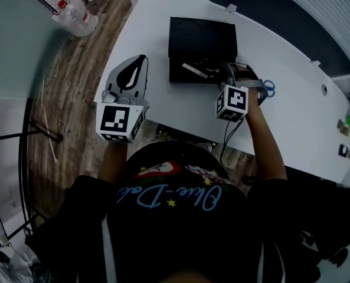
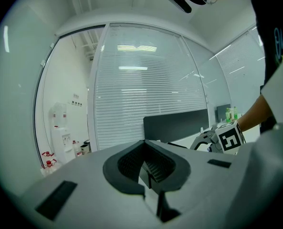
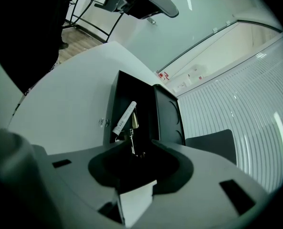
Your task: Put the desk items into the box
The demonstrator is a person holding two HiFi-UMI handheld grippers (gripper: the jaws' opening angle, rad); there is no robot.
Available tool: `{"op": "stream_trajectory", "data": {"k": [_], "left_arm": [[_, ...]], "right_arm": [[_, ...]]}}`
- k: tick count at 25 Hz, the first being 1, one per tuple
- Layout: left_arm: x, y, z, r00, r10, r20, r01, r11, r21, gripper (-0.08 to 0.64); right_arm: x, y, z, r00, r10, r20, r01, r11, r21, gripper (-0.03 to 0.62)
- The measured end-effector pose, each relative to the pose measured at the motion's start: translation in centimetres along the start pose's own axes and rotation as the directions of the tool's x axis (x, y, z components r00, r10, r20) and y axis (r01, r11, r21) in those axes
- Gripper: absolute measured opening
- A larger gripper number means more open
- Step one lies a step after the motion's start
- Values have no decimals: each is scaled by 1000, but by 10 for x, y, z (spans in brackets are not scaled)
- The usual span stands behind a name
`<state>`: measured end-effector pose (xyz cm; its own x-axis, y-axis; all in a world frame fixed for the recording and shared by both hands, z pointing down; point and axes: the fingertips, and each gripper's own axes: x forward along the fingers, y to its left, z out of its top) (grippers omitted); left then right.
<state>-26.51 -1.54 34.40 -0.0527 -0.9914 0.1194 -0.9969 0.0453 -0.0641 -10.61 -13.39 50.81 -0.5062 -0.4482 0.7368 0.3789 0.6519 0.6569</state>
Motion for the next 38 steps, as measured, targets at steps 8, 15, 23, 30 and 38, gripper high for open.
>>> {"op": "stream_trajectory", "data": {"k": [8,15,23,30,38], "left_arm": [[10,-16,5,998,-61,3,61,997,35,6],[22,-38,13,993,-116,20,116,993,-2,6],[35,-60,9,982,-189,-4,189,981,34,6],[40,-78,10,975,-221,3,221,975,32,6],[39,-88,7,969,-246,-9,246,969,36,6]], "right_arm": [[-21,-19,-6,990,-140,30,138,988,65,20],[-45,-35,-24,965,-261,2,259,961,94,9],[-76,-56,-42,934,-356,-7,351,919,178,8],[-102,-71,-49,906,-422,41,397,877,269,8],[-121,-78,-62,899,-430,85,377,858,349,8]]}}
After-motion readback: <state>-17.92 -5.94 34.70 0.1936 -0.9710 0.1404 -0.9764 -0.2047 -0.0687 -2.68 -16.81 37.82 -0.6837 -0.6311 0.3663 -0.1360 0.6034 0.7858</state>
